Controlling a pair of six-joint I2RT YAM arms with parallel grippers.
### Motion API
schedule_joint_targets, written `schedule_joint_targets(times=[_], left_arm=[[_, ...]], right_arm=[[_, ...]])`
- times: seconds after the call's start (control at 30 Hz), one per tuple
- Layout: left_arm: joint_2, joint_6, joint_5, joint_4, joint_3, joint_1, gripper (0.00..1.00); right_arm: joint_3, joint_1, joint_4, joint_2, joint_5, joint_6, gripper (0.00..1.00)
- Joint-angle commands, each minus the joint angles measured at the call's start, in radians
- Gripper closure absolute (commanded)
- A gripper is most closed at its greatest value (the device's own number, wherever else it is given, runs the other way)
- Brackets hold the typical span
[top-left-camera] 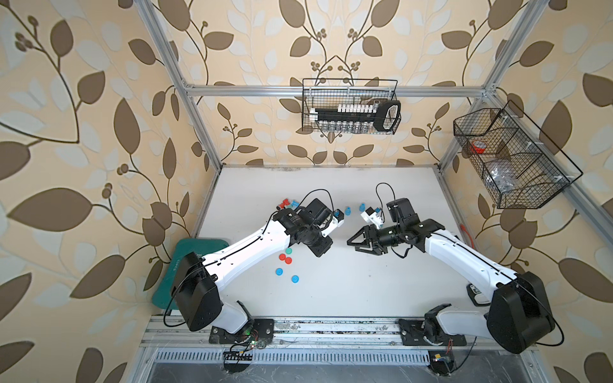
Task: Close the stamp cap
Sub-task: Pick up the stamp from the center of the board.
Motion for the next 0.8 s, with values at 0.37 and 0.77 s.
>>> schedule_joint_targets(times=[0.37, 0.77], left_arm=[[-0.059, -0.056, 0.021, 0.012, -0.011, -0.057, 0.75], [-0.05, -0.06, 0.012, 0.019, -0.006, -0.069, 0.75]], right_arm=[[0.107, 0.081, 0.159, 0.152, -0.07, 0.11, 0.47], [0.101, 0.146, 0.176, 0.176, -0.089, 0.113, 0.57]])
